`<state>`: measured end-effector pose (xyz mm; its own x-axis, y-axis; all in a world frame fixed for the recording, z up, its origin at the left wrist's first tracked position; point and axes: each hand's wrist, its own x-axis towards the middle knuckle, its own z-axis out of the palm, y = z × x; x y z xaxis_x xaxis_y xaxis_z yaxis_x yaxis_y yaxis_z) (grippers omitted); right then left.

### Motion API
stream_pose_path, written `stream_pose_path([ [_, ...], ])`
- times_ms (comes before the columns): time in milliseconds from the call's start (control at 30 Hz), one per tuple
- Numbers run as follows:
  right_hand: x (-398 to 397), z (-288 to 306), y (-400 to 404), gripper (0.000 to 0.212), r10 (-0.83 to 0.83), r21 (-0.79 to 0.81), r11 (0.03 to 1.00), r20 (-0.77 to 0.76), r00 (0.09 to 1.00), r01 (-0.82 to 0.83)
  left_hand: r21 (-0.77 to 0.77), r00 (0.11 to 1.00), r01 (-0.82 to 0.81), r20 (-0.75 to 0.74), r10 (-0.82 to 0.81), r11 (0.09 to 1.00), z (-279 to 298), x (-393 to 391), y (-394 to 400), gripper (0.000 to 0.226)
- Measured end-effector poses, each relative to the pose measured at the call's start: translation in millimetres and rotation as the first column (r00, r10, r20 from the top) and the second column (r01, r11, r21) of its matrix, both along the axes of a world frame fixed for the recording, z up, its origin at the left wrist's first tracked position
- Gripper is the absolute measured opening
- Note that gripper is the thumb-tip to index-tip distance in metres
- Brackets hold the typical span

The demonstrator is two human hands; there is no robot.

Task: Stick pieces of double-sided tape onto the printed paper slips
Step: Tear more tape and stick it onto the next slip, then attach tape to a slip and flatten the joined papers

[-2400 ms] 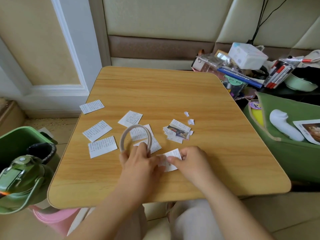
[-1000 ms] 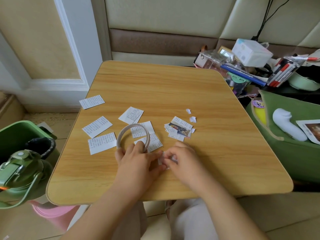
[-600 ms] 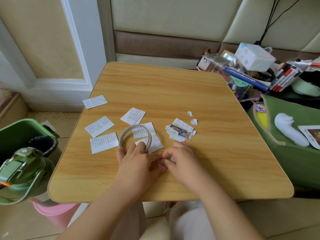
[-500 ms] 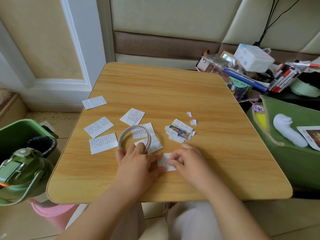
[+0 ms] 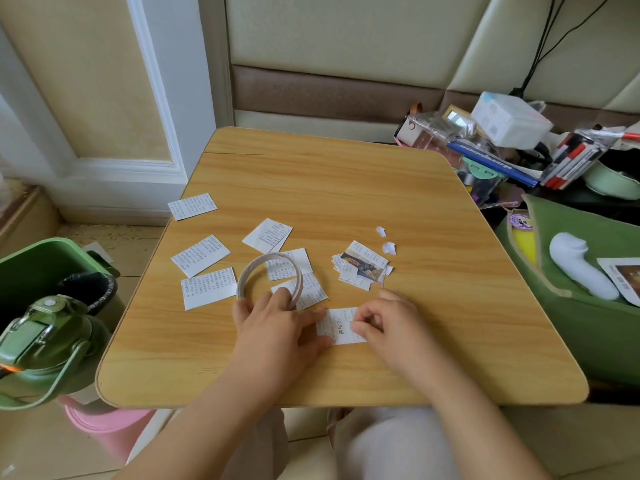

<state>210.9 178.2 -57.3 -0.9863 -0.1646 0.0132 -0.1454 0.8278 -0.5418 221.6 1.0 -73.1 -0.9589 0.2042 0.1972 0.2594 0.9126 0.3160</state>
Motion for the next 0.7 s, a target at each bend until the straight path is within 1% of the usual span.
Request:
stream_pose_path([
  [67, 1, 2, 8, 0.016, -0.009, 0.015, 1.000, 0.011, 1.000, 0.009, 0.025, 1.000, 0.009, 0.021, -0.010, 1.000, -4, -1, -3, 0.042],
  [133, -3, 3, -1, 0.009, 0.043, 0.096, 0.994, 0.008, 0.999, -0.043, 0.048, 1.000, 0.006, -0.006, -0.005, 0.999, -6, 1, -2, 0.039],
  [233, -7, 0, -26, 0.009, 0.144, 0.149, 0.979, -0.018, 0.989, -0.139, 0.012, 1.000, 0.013, -0.003, -0.013, 1.000, -8, -1, -2, 0.041],
  [300, -8, 0, -31, 0.008, 0.150, 0.143, 0.979, -0.016, 0.989, -0.146, 0.012, 1.000, 0.003, -0.018, -0.003, 1.000, -6, -1, -1, 0.040],
  [367, -6, 1, -18, 0.007, 0.106, 0.133, 0.985, 0.009, 0.994, -0.106, 0.014, 1.000, 0.002, -0.007, -0.002, 1.000, -6, 0, -2, 0.037],
  [433, -4, 2, -1, 0.014, 0.048, 0.104, 0.993, 0.041, 0.998, -0.052, 0.023, 1.000, -0.010, 0.018, 0.009, 1.000, -6, 0, -2, 0.038],
  [500, -3, 3, 7, 0.015, 0.018, 0.104, 0.994, 0.040, 0.999, -0.022, 0.007, 1.000, -0.017, 0.020, 0.017, 1.000, -5, 0, -2, 0.041],
  [567, -5, 3, -1, 0.006, 0.036, 0.160, 0.986, 0.013, 0.999, -0.037, 0.012, 1.000, -0.016, 0.023, 0.015, 1.000, -3, 0, -1, 0.042],
  [633, -6, 2, -19, 0.006, 0.095, 0.149, 0.984, -0.002, 0.995, -0.094, 0.037, 1.000, 0.008, 0.015, -0.009, 0.999, -2, 1, 0, 0.037],
  [700, -5, 0, -33, 0.005, 0.139, 0.116, 0.984, -0.006, 0.990, -0.137, 0.028, 1.000, 0.019, 0.011, -0.019, 0.999, -1, 1, 0, 0.033],
])
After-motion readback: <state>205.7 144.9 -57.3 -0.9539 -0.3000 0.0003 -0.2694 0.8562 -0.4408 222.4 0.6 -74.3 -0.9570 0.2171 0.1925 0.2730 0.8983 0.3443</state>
